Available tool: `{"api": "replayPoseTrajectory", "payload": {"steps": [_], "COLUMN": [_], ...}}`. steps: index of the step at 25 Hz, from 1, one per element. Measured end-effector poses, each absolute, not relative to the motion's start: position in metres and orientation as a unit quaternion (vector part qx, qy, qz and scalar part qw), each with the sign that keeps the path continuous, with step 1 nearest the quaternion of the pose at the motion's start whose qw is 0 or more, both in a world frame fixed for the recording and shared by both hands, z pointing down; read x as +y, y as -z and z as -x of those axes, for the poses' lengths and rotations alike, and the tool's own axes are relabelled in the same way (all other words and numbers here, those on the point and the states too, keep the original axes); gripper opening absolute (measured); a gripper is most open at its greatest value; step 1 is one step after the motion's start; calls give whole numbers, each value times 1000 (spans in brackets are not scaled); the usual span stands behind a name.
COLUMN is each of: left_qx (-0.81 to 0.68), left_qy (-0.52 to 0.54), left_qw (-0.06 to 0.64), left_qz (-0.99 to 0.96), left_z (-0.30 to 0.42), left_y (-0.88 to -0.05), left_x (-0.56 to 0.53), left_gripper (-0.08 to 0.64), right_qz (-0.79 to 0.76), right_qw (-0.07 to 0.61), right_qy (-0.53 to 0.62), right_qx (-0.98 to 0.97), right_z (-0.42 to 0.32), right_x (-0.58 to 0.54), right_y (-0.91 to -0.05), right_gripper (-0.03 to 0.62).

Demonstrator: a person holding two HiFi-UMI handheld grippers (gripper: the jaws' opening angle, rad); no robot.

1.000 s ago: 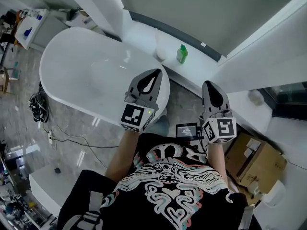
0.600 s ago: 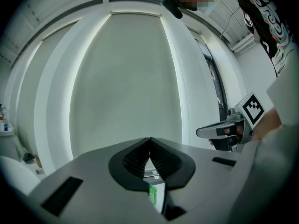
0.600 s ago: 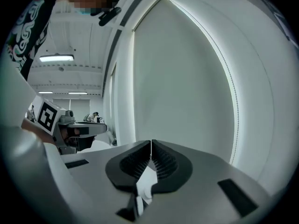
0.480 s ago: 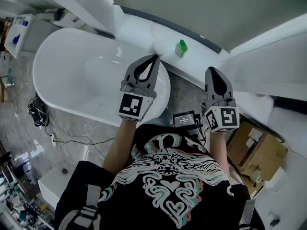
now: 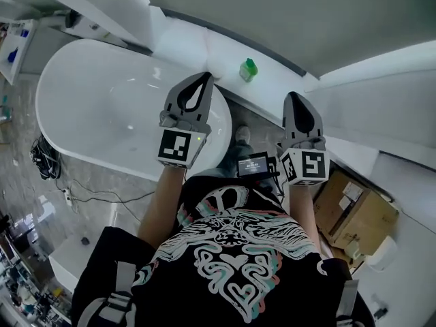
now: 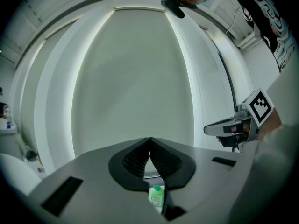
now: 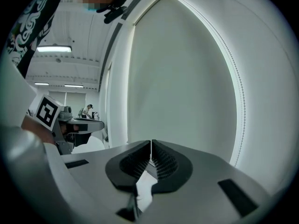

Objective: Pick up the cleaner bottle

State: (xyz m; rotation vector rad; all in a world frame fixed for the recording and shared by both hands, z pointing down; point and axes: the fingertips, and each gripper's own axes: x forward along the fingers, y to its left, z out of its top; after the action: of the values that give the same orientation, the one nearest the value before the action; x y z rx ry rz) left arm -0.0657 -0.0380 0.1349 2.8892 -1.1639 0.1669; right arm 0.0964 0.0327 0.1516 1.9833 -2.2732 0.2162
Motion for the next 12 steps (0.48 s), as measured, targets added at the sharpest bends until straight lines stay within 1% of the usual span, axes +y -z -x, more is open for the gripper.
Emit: {"api": "replayPoseTrajectory", "payload": {"steps": [7,9,12], "left_qx": [-391,-390,-392], "left_qy": [-54,-71,-90], "left_qw": [21,31,30], "left_qz": [-918,-917,-915], "left_z": [47,42,39], "left_y": [-144,-154,-172], "left_x": [-61,-61,-59], "left_gripper": [15,15,15], "right_qz": [-633,-628,-624], "right_qw": [71,74,79], "right_qy": [-72,-73,-75], "right_qx": [-767,-771,-773], "right_z": [-110,-113,-119], "right_x": [3,0,-2], "right_y": [-162,-171,-185], "right_gripper": [29,29,29]}}
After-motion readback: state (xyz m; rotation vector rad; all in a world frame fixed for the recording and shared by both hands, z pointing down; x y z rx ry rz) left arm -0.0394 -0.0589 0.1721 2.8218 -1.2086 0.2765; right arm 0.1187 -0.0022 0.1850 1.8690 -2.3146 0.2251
